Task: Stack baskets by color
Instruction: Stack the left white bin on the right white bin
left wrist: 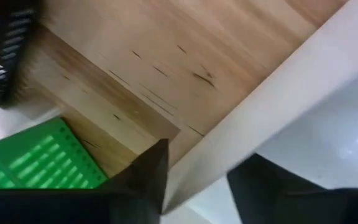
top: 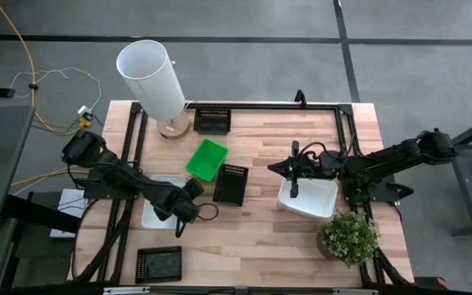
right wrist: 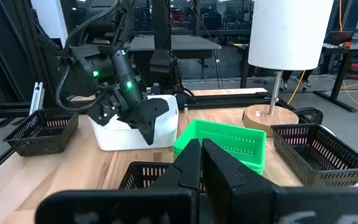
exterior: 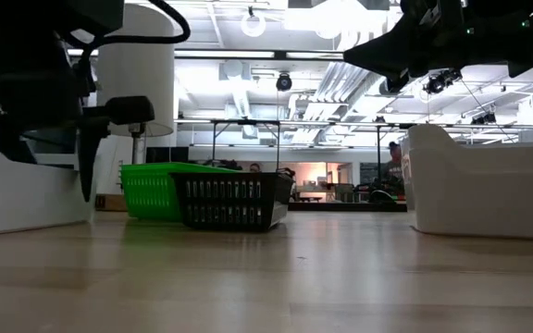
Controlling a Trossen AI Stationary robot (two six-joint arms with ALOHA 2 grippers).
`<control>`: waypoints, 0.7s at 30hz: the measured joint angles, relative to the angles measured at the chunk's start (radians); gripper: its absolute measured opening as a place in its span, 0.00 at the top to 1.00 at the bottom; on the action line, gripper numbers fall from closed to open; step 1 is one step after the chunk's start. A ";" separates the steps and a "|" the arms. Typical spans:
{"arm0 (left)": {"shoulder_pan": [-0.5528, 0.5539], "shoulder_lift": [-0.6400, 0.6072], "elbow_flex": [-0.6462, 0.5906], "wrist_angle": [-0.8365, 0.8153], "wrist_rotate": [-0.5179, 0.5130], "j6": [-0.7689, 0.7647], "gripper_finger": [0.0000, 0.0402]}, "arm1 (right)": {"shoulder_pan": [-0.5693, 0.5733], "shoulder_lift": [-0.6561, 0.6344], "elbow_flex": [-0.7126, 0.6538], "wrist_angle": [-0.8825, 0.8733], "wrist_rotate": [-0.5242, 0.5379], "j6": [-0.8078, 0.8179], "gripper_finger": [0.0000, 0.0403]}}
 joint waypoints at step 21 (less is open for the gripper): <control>0.018 0.001 0.046 -0.059 -0.026 0.056 1.00 | 0.000 0.000 0.000 0.000 0.000 0.000 1.00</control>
